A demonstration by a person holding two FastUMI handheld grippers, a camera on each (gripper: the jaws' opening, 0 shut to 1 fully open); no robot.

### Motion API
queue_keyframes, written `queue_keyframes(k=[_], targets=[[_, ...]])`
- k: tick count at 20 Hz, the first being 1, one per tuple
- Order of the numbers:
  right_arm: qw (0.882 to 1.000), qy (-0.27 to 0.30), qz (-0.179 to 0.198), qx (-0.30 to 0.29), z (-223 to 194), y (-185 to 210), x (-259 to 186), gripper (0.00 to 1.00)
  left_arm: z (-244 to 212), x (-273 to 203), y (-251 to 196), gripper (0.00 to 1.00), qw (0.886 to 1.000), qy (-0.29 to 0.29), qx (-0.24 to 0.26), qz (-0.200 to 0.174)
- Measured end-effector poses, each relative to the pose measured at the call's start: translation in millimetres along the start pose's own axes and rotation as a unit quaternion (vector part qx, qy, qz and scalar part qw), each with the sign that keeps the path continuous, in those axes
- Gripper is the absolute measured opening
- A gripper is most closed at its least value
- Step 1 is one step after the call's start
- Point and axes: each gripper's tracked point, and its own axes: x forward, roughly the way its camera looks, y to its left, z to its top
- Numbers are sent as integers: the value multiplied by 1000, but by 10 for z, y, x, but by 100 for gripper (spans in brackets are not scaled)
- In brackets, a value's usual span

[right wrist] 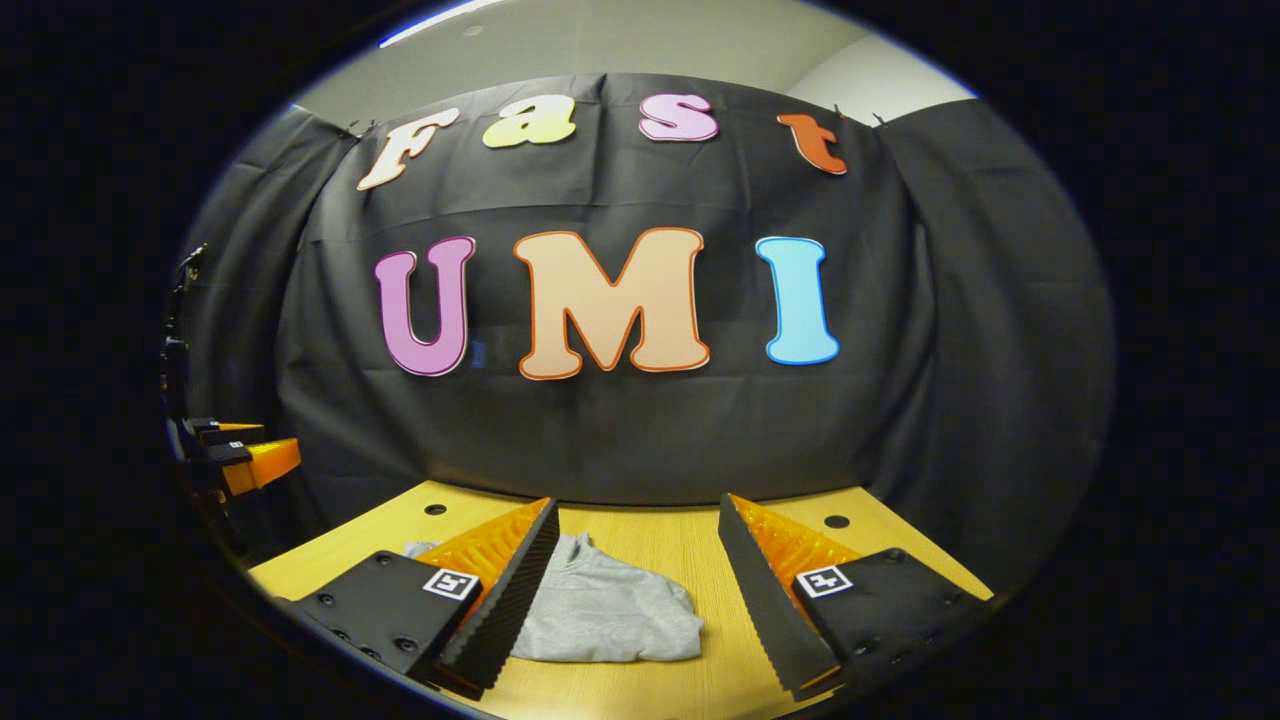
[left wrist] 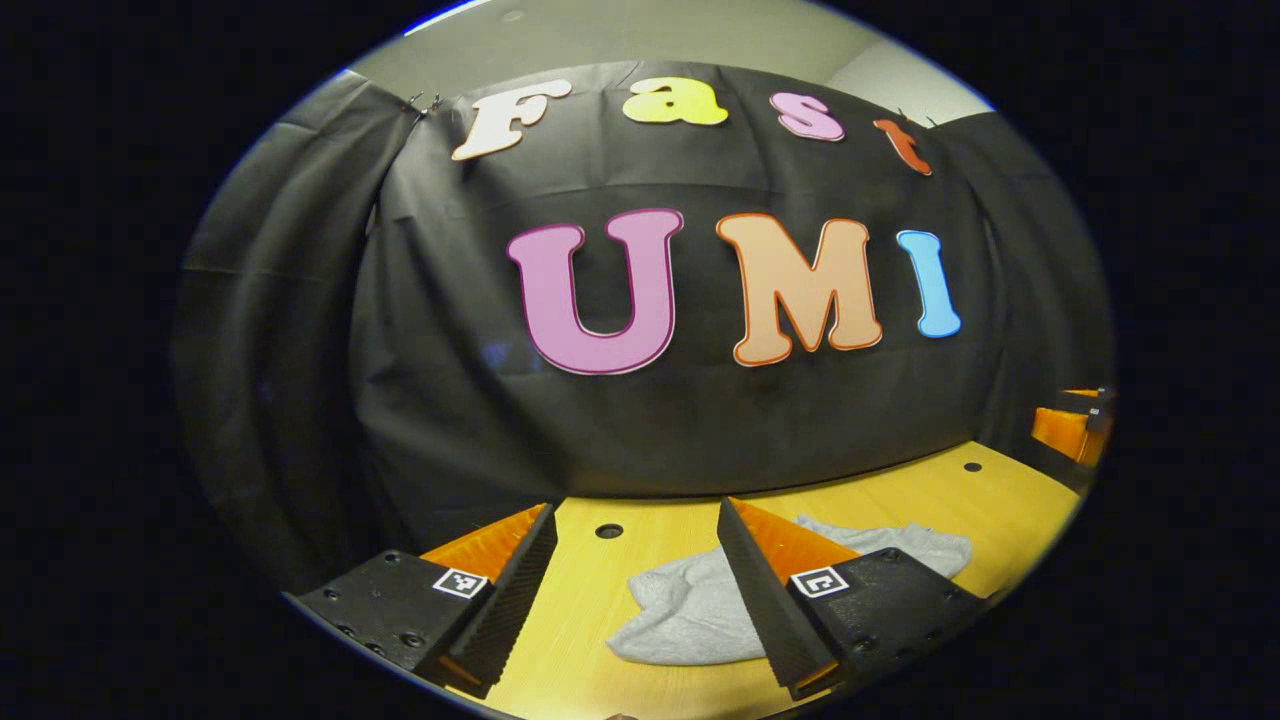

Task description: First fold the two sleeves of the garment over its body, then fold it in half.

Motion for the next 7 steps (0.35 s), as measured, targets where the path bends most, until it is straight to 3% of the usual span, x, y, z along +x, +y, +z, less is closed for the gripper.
queue_keyframes(k=[7], targets=[[999, -23, -35, 1, 173, -146, -216, 99, 170, -73, -259, 92, 999, -11, -1, -37]])
